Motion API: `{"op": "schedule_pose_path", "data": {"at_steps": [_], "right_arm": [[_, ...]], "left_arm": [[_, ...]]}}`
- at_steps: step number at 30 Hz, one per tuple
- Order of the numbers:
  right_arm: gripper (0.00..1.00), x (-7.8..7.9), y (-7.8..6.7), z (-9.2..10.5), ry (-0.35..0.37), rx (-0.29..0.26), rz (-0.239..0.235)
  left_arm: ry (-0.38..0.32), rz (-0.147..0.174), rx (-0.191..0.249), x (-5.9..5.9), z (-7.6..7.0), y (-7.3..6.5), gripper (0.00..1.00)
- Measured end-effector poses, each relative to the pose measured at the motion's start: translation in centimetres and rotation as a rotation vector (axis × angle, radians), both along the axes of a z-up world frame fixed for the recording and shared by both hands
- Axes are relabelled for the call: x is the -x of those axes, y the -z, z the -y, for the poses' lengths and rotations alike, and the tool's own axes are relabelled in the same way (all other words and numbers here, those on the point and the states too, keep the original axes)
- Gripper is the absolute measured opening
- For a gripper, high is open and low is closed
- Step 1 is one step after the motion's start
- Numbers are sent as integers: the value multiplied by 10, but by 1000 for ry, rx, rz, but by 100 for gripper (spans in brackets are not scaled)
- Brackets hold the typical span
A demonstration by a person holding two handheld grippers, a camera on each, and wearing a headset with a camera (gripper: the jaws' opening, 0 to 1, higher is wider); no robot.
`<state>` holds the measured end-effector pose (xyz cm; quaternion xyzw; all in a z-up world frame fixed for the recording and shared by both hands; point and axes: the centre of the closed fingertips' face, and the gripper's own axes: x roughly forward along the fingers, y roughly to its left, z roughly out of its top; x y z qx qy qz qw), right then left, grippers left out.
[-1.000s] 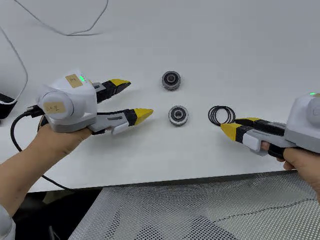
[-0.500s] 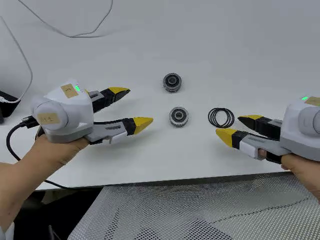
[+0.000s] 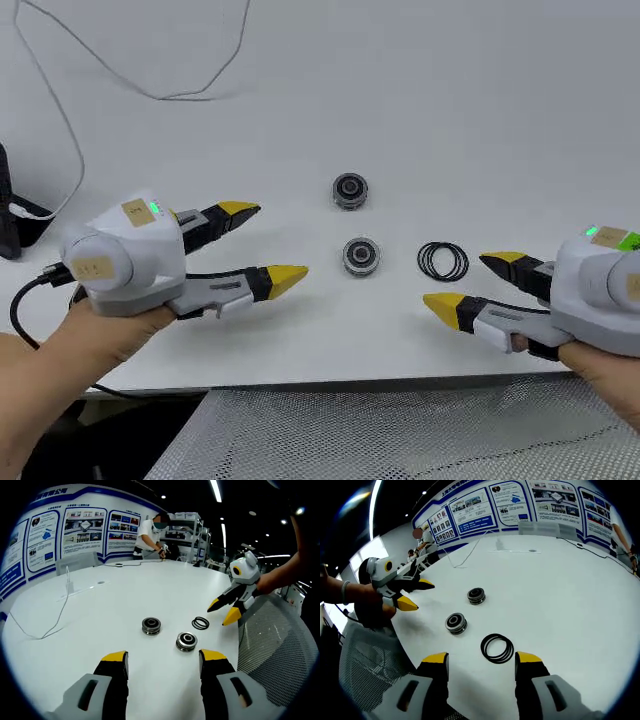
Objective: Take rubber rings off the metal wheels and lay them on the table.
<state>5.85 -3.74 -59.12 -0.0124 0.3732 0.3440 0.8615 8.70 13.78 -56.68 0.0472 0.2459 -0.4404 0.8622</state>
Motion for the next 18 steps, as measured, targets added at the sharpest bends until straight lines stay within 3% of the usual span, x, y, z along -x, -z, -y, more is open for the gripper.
{"op": "schedule_pose_path", "data": {"at_steps": [18], "right_arm": [[66, 7, -18, -8, -118, 49, 91]], "left_arm": [[-7, 20, 18, 25, -7, -17, 66]]}}
